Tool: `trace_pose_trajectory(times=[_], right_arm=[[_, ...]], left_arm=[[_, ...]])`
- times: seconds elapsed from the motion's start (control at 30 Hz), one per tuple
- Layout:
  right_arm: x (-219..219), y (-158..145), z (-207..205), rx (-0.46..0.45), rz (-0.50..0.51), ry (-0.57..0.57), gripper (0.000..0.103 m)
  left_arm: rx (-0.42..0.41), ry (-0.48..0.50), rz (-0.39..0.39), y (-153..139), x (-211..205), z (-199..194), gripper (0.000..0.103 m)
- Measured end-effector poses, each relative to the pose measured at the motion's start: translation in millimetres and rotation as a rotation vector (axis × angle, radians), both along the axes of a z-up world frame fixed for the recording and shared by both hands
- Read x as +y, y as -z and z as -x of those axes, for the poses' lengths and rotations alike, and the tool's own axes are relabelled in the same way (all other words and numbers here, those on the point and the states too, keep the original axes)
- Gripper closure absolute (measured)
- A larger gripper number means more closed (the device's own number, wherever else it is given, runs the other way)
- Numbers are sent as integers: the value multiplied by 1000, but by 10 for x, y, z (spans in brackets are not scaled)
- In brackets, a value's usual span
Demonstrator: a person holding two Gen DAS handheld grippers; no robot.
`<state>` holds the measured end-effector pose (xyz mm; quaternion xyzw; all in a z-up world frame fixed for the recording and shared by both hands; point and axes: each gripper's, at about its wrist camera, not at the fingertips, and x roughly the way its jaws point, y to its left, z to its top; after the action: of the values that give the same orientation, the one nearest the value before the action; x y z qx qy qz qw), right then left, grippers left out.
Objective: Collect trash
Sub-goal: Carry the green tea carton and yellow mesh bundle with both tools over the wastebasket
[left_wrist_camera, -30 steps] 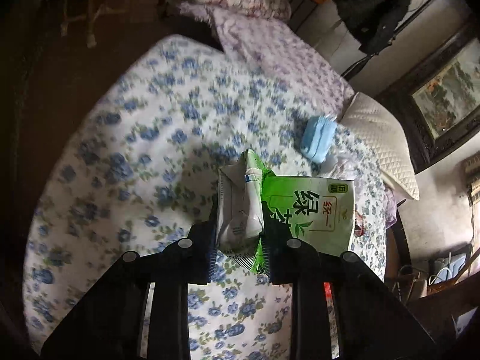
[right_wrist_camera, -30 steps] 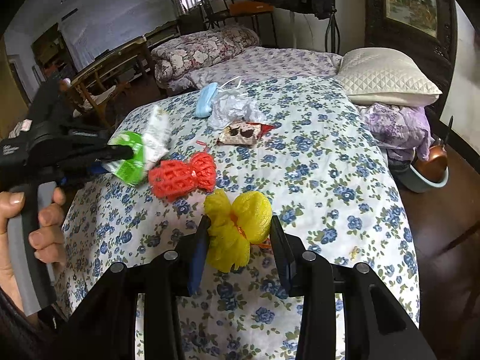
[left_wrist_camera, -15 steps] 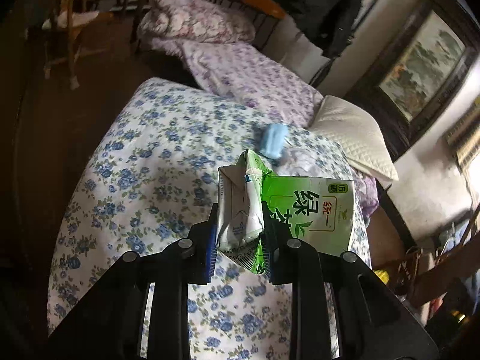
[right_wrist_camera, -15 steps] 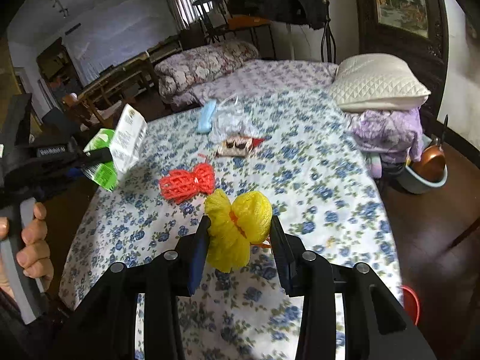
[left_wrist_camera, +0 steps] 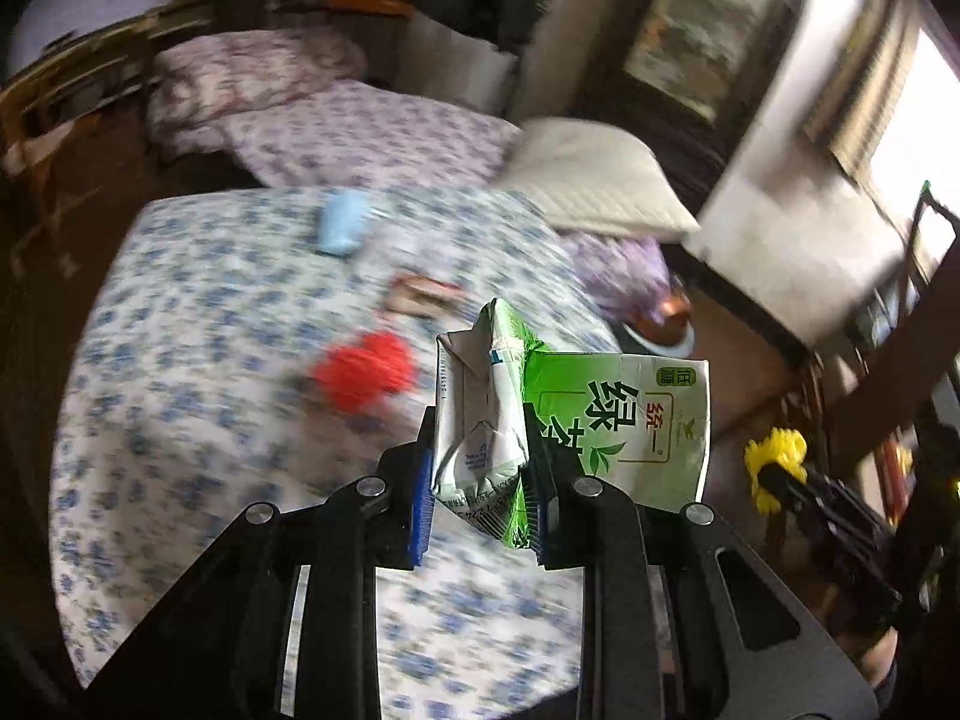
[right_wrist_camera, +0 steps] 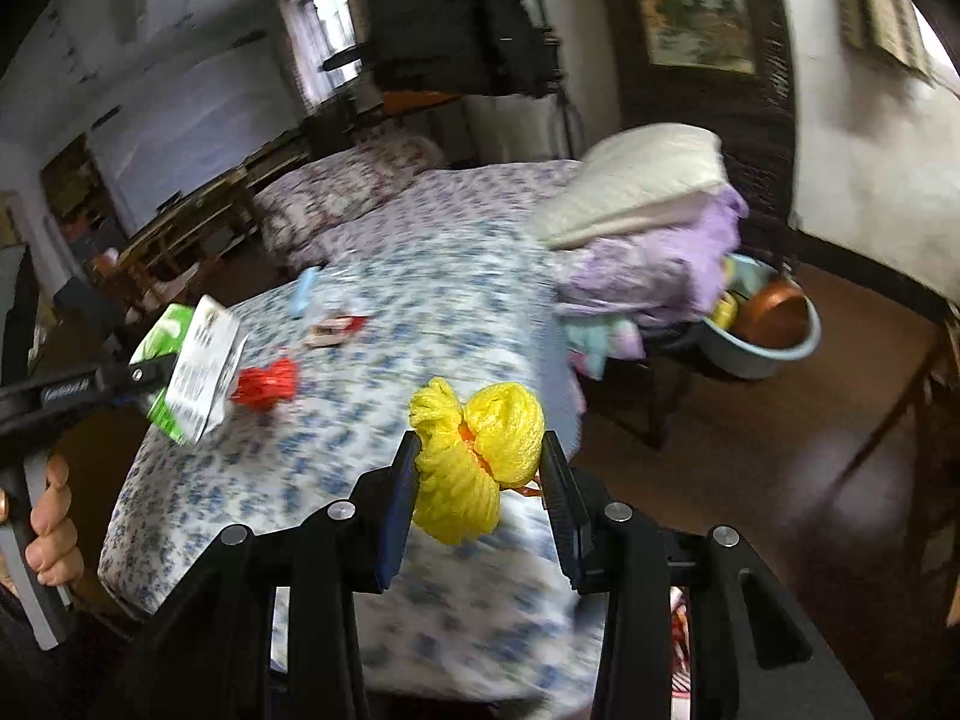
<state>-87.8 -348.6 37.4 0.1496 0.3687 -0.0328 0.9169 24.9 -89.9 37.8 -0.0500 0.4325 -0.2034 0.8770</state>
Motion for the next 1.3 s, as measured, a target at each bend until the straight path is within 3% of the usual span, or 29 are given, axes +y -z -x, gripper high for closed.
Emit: trace_pose_trajectory(times=[0.27, 0.67, 0.97, 1.3], right_arm=[[-743, 488, 491, 85, -44, 132, 63], [-1324, 1272, 878, 207, -126, 257, 63], [-1498, 1974, 980, 324, -226, 307, 63], [-1647, 2362, 936, 371, -288, 349, 63]], left_arm=[[24, 241, -85, 188, -1119, 260, 77], [133, 471, -188, 719, -2455, 545, 77], [242, 550, -281, 1297, -3120, 604, 77], [315, 565, -338, 1782, -3430, 604, 77]])
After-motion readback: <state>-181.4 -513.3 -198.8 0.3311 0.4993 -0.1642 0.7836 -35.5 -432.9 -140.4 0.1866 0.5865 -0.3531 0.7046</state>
